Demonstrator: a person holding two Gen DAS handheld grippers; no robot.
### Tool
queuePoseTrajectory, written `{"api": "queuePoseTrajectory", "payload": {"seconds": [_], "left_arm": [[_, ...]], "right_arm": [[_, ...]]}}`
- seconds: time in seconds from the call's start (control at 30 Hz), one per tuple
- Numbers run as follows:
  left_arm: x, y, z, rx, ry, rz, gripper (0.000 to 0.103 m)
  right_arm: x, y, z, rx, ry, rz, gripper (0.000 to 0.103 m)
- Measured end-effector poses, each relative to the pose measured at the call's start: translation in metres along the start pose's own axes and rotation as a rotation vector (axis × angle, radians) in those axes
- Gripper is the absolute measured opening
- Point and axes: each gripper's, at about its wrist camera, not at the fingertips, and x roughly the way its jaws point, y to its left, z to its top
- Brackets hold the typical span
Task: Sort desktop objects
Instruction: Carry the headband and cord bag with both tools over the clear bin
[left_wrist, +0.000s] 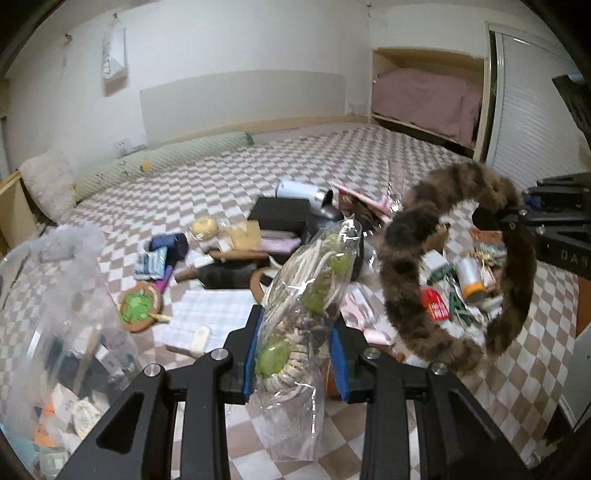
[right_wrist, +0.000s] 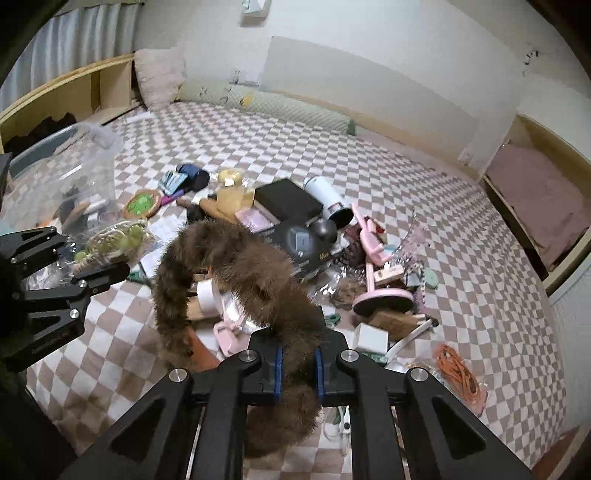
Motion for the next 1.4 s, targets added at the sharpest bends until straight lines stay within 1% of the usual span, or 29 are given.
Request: {"api": "queuePoseTrajectory", "payload": {"seconds": [0.17, 0.33, 0.53, 0.67, 0.77, 0.9, 1.0, 1.13, 1.2, 1.4], "left_arm": [[-0.020, 0.009, 0.023, 0.012, -0.051, 0.045, 0.033], [-0.050, 0.034, 0.048, -0.011, -0.088, 0.106, 0.033], [-0.094, 0.083, 0.070, -0.062, -0.124, 0.191, 0.033], [-0.121, 0.122, 0.074, -0.100, -0.136, 0.252, 0.033], [-0.138, 0.155, 0.071, -0.143, -0.124, 0.316, 0.033], [-0.155, 0.193, 0.056, -0.192, -0.089, 0.391, 0.033], [-0.165, 0.220, 0.039, -0.223, -0.054, 0.445, 0.033], [-0.171, 0.246, 0.017, -0.256, -0.007, 0.502, 0.033], [-0.171, 0.251, 0.007, -0.266, 0.009, 0.516, 0.033], [-0.162, 0.269, -0.018, -0.304, 0.072, 0.530, 0.033]], "right_arm": [[-0.013, 0.002, 0.023, 0.015, -0.064, 0.003, 0.013], [-0.031, 0.013, 0.056, 0.021, -0.143, 0.006, 0.013], [-0.053, 0.047, 0.099, -0.018, -0.227, 0.036, 0.013], [-0.066, 0.079, 0.131, -0.040, -0.284, 0.086, 0.013], [-0.071, 0.105, 0.152, -0.052, -0.305, 0.128, 0.013], [-0.067, 0.142, 0.175, -0.054, -0.310, 0.187, 0.013], [-0.062, 0.171, 0.185, -0.059, -0.305, 0.228, 0.013], [-0.050, 0.207, 0.192, -0.071, -0.292, 0.272, 0.013], [-0.041, 0.224, 0.195, -0.077, -0.279, 0.292, 0.013], [-0.014, 0.264, 0.195, -0.116, -0.227, 0.314, 0.013]]}}
